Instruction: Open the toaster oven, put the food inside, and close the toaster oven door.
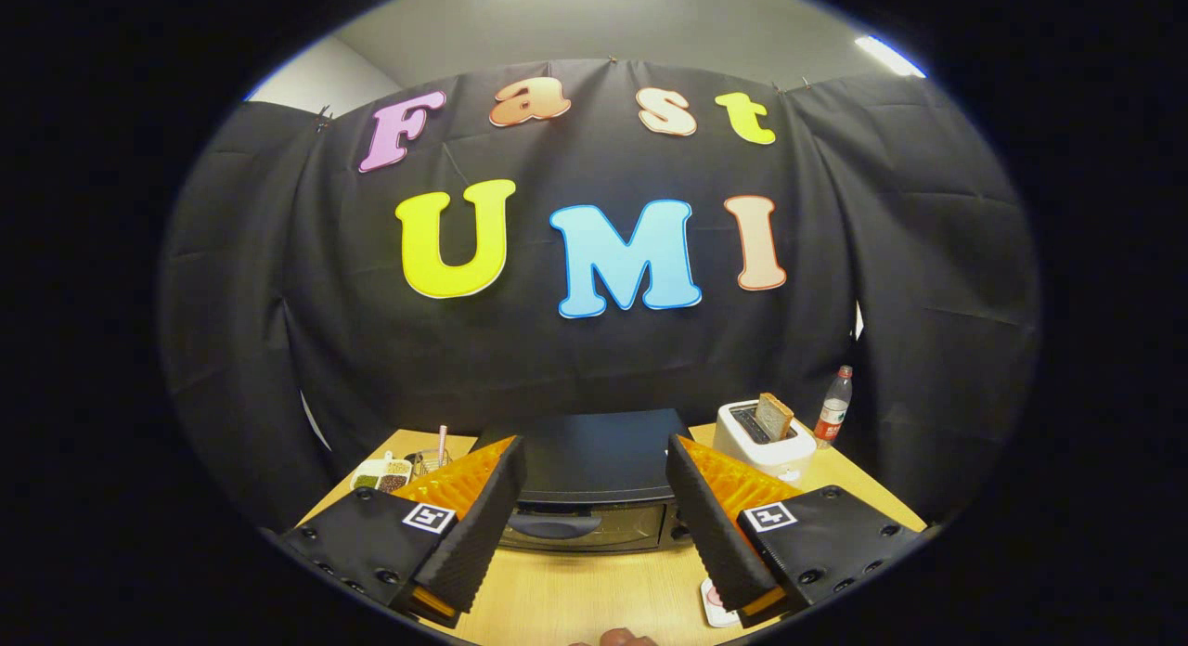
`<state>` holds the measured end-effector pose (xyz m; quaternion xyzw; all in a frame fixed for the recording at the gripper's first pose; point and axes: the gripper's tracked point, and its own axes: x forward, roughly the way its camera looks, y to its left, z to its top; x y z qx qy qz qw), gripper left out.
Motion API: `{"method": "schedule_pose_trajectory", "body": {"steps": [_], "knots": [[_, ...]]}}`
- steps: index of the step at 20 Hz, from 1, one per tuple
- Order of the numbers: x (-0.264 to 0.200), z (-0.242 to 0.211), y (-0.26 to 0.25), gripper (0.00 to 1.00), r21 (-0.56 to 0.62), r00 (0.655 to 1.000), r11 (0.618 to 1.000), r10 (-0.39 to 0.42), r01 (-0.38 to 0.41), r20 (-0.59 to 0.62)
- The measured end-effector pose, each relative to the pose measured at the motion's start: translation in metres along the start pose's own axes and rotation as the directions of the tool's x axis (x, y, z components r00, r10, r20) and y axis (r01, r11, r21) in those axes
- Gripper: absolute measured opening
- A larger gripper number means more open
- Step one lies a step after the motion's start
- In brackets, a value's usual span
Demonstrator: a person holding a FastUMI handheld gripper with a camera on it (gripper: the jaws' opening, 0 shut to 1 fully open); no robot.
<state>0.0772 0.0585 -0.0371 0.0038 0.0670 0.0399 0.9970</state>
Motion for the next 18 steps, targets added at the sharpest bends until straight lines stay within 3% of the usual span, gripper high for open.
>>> {"method": "schedule_pose_trajectory", "body": {"steps": [8, 18], "knots": [[0.060, -0.056, 0.027, 0.97, -0.041, 0.991, 0.999, 0.009, -0.014, -0.130], [0.103, -0.133, 0.042, 0.97, -0.095, 0.960, 0.995, 0.003, -0.032, -0.281]]}}
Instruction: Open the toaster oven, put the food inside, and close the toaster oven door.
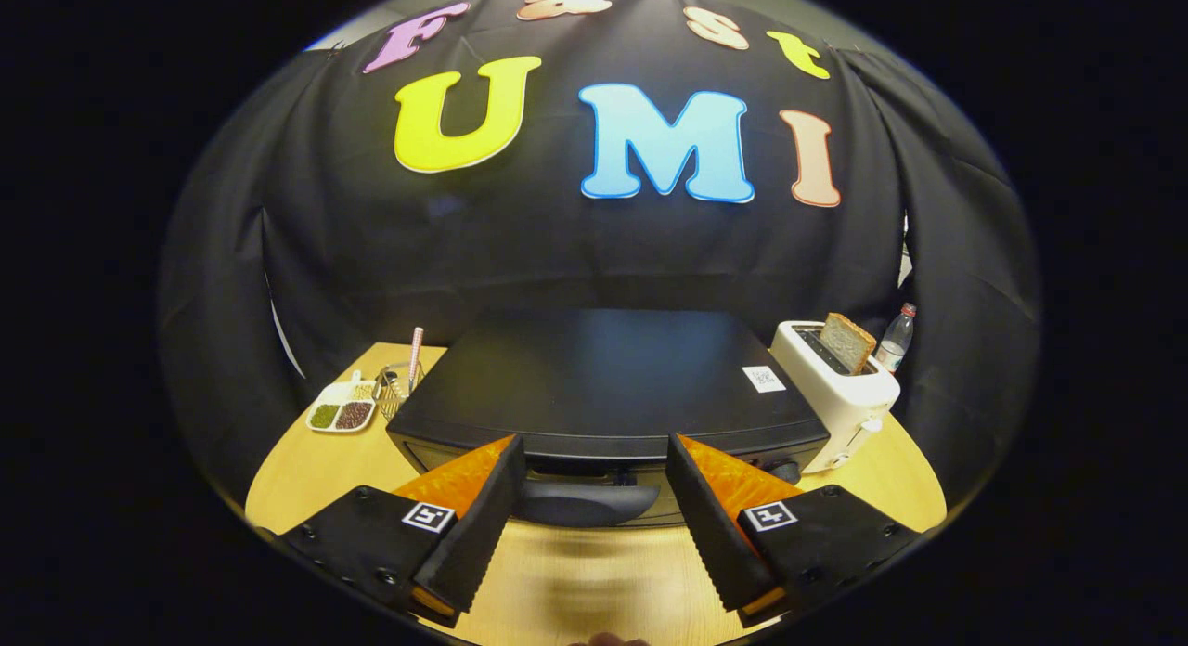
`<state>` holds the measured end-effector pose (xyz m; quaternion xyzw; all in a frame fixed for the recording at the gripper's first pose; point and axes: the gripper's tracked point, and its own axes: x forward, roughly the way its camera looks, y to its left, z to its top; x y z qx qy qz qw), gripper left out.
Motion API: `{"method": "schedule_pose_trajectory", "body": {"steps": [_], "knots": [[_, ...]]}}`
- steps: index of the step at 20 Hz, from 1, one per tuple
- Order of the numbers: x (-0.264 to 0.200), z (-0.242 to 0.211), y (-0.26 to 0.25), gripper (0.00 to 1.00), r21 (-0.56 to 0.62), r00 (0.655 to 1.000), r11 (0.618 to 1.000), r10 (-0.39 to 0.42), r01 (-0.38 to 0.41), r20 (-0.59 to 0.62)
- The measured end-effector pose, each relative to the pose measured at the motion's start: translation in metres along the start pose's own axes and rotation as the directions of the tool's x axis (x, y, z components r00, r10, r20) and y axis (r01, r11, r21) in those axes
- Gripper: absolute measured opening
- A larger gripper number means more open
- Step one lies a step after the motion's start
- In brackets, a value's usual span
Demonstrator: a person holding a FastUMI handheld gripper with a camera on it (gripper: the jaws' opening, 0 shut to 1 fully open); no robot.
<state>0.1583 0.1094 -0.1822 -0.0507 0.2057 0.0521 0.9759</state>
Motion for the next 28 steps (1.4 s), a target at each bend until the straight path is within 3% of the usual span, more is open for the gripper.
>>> {"method": "schedule_pose_trajectory", "body": {"steps": [3, 9, 15, 28], "knots": [[0.013, -0.010, -0.001, 0.98, -0.036, 1.000, 0.999, -0.017, 0.016, -0.026], [0.013, -0.017, 0.004, 0.97, 0.030, 0.998, 1.000, -0.001, 0.003, -0.067], [-0.010, -0.039, 0.004, 0.97, 0.009, 0.991, 0.999, 0.051, -0.050, -0.124], [-0.039, -0.083, 0.006, 0.97, -0.026, 0.977, 0.999, 0.029, -0.035, -0.212]]}}
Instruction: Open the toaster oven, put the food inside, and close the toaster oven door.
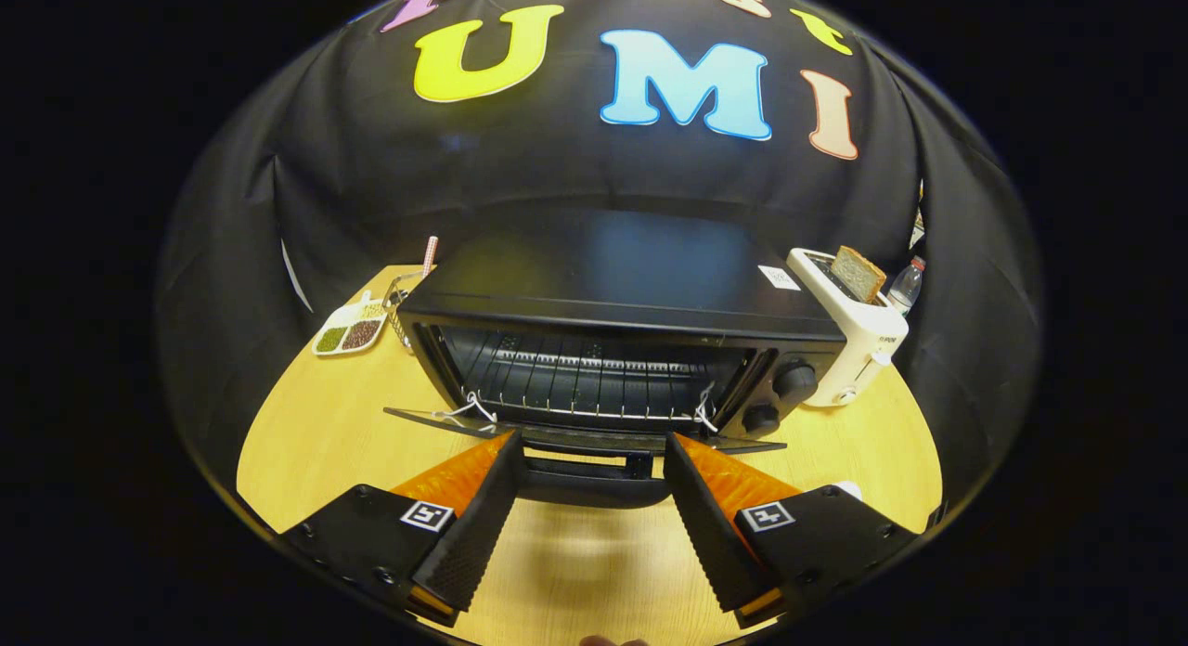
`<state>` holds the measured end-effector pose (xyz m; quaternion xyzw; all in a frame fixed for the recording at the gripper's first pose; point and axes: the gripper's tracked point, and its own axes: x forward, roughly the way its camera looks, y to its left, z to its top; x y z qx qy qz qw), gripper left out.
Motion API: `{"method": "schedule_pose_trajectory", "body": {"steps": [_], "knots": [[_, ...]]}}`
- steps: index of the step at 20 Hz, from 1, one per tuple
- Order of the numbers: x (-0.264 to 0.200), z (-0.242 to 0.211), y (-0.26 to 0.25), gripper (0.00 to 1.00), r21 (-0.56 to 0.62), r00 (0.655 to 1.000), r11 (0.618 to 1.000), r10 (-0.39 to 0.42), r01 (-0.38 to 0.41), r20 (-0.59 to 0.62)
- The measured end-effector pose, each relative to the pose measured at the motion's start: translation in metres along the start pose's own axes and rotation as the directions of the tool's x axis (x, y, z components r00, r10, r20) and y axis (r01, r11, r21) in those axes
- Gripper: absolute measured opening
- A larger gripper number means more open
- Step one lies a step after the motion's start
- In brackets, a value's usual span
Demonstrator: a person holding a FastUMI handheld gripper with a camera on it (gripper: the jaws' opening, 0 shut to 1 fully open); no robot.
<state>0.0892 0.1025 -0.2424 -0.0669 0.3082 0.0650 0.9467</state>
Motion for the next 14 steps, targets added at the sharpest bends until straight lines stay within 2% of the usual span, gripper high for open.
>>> {"method": "schedule_pose_trajectory", "body": {"steps": [5, 9, 14], "knots": [[-0.003, -0.054, 0.004, 0.97, -0.047, 0.993, 0.999, -0.009, 0.004, -0.118], [0.005, -0.110, 0.005, 0.97, -0.040, 0.964, 0.998, 0.032, -0.044, -0.265], [-0.009, -0.119, -0.022, 0.98, -0.029, 0.961, 1.000, -0.001, -0.007, -0.277]]}}
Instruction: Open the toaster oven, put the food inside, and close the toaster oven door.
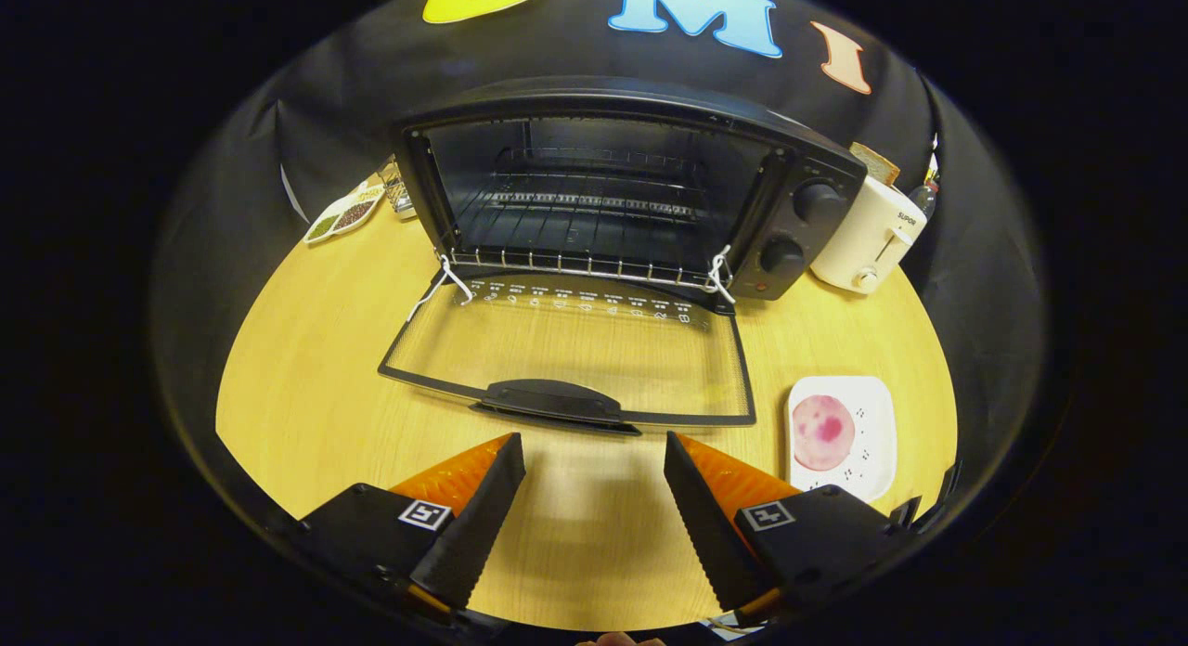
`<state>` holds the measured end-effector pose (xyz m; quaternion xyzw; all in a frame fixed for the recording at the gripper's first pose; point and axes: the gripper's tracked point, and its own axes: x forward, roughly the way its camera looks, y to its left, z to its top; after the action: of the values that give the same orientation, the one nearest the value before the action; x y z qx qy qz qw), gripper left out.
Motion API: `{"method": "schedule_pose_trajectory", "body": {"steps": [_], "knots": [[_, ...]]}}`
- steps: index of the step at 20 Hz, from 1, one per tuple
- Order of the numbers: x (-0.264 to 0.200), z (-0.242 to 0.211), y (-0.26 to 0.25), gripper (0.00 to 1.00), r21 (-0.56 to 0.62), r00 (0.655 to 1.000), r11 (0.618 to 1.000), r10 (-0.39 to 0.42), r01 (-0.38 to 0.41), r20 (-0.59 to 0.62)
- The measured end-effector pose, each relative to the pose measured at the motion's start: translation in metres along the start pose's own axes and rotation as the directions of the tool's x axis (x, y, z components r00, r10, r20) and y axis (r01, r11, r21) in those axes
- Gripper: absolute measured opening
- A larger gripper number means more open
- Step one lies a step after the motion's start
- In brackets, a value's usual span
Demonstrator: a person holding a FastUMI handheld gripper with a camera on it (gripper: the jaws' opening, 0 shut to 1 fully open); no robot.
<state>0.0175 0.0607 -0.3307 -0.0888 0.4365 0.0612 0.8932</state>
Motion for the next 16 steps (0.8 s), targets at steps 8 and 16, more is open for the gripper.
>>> {"method": "schedule_pose_trajectory", "body": {"steps": [8, 16], "knots": [[-0.062, 0.009, -0.076, 0.97, 0.022, 0.990, 0.997, -0.071, 0.068, 0.122], [-0.103, 0.009, -0.193, 0.97, 0.122, 0.972, 0.981, -0.168, 0.149, 0.162]]}}
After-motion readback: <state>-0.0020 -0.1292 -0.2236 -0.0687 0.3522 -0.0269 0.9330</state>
